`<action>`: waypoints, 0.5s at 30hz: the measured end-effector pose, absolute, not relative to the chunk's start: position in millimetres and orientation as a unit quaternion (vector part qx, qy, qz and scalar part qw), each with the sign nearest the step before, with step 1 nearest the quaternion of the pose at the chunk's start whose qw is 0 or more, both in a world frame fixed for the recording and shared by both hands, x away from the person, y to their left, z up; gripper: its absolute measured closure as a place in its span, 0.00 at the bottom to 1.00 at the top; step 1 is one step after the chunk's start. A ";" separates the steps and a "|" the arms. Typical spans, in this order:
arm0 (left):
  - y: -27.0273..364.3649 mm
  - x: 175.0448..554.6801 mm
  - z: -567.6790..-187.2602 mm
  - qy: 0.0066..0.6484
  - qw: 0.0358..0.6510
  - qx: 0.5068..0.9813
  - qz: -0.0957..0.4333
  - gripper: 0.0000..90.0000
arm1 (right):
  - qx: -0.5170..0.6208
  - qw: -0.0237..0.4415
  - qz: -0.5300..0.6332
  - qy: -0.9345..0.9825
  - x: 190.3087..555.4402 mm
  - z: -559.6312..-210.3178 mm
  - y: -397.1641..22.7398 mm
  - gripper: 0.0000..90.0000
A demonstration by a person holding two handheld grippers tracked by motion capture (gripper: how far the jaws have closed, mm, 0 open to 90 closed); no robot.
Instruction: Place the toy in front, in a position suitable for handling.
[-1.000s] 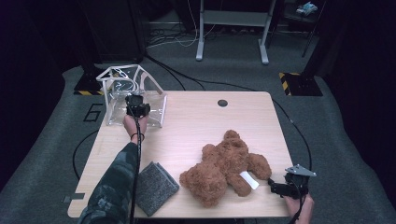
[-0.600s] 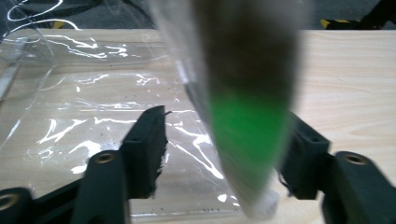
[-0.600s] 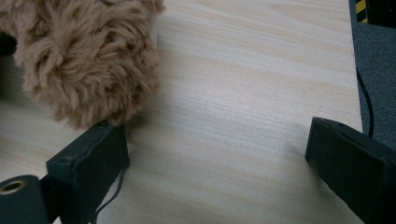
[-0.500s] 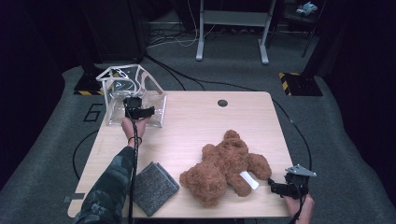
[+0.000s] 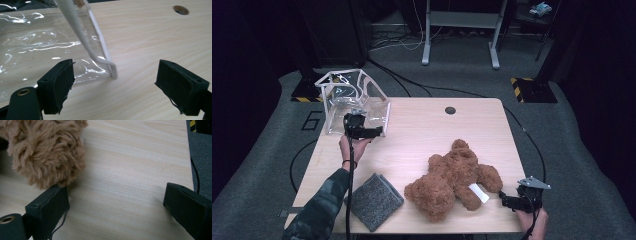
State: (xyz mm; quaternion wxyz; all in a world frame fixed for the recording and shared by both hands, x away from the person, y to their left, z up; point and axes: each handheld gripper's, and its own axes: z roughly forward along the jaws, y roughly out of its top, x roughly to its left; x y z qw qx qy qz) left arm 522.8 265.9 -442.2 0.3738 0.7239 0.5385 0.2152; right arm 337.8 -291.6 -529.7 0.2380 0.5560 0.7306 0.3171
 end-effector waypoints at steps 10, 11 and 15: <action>267.0 478.3 -447.4 0.500 0.382 0.752 0.193 0.14 | 0.563 0.240 0.315 0.725 337.6 -529.4 -290.4 0.07; 267.8 474.5 -448.7 0.499 0.383 0.754 0.192 0.13 | 0.563 0.240 0.314 0.726 337.7 -529.3 -290.4 0.07; 270.3 459.7 -453.2 0.495 0.381 0.759 0.183 0.13 | 0.561 0.235 0.312 0.730 338.0 -528.2 -290.7 0.07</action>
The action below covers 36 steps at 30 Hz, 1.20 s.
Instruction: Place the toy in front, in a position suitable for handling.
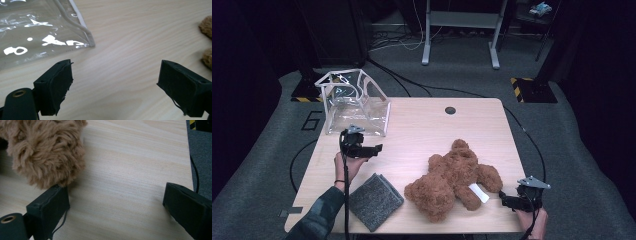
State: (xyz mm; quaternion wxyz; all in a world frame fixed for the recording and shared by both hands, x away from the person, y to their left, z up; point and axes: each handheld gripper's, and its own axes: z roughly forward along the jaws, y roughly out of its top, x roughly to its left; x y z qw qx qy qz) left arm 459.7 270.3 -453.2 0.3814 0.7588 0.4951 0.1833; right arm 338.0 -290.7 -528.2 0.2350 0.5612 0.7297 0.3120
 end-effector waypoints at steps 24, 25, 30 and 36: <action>251.9 392.1 -468.0 0.452 0.392 0.790 0.133 0.12 | 0.500 0.230 0.356 0.755 333.1 -465.4 -248.0 0.11; 250.1 389.7 -468.3 0.451 0.394 0.790 0.131 0.12 | 0.497 0.231 0.357 0.756 334.1 -463.3 -245.4 0.11; 241.4 379.5 -469.7 0.434 0.396 0.801 0.119 0.12 | 0.489 0.229 0.360 0.761 339.3 -455.9 -236.0 0.12; 225.1 364.9 -466.0 0.407 0.403 0.813 0.107 0.12 | 0.472 0.222 0.369 0.770 351.7 -444.5 -217.8 0.13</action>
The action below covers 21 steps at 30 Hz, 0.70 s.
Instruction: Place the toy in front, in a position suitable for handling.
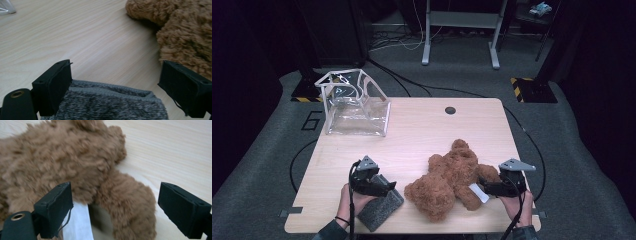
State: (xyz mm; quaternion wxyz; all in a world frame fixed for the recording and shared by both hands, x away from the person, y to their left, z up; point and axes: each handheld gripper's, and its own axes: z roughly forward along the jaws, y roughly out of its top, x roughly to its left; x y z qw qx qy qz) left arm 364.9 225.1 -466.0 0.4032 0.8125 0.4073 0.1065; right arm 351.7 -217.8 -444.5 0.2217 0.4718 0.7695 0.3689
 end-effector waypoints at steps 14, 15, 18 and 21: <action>182.5 347.8 -436.5 0.339 0.437 0.831 0.059 0.12 | 0.432 0.220 0.380 0.788 380.4 -413.9 -183.4 0.17; 182.5 347.8 -436.5 0.339 0.437 0.831 0.059 0.12 | 0.432 0.220 0.380 0.788 380.4 -413.9 -183.4 0.17; 167.3 347.5 -435.2 0.318 0.441 0.838 0.040 0.11 | 0.431 0.214 0.383 0.788 388.9 -412.3 -177.2 0.19; 154.9 345.5 -433.6 0.302 0.443 0.843 0.036 0.11 | 0.430 0.211 0.384 0.789 394.8 -411.8 -171.5 0.22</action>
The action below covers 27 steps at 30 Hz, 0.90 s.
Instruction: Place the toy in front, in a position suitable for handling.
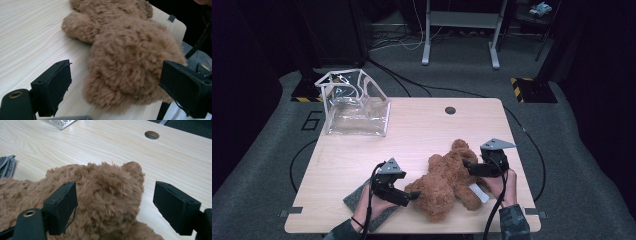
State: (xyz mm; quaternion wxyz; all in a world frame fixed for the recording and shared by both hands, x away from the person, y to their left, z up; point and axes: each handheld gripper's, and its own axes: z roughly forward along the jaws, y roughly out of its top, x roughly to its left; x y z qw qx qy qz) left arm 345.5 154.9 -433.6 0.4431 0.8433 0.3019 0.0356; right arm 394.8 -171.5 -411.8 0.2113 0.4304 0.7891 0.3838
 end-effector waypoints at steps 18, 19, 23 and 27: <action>129.6 344.0 -447.3 0.274 0.428 0.860 0.036 0.41 | 0.423 0.175 0.374 0.807 415.7 -426.6 -156.9 0.64; 129.6 344.0 -447.3 0.274 0.428 0.860 0.036 0.45 | 0.424 0.170 0.373 0.807 416.0 -427.4 -156.7 0.67; 132.6 344.6 -453.3 0.280 0.438 0.854 0.030 0.56 | 0.434 0.155 0.376 0.804 418.0 -432.1 -157.4 0.80; 133.5 343.5 -455.8 0.279 0.443 0.852 0.034 0.68 | 0.434 0.151 0.374 0.806 418.6 -435.3 -156.5 0.88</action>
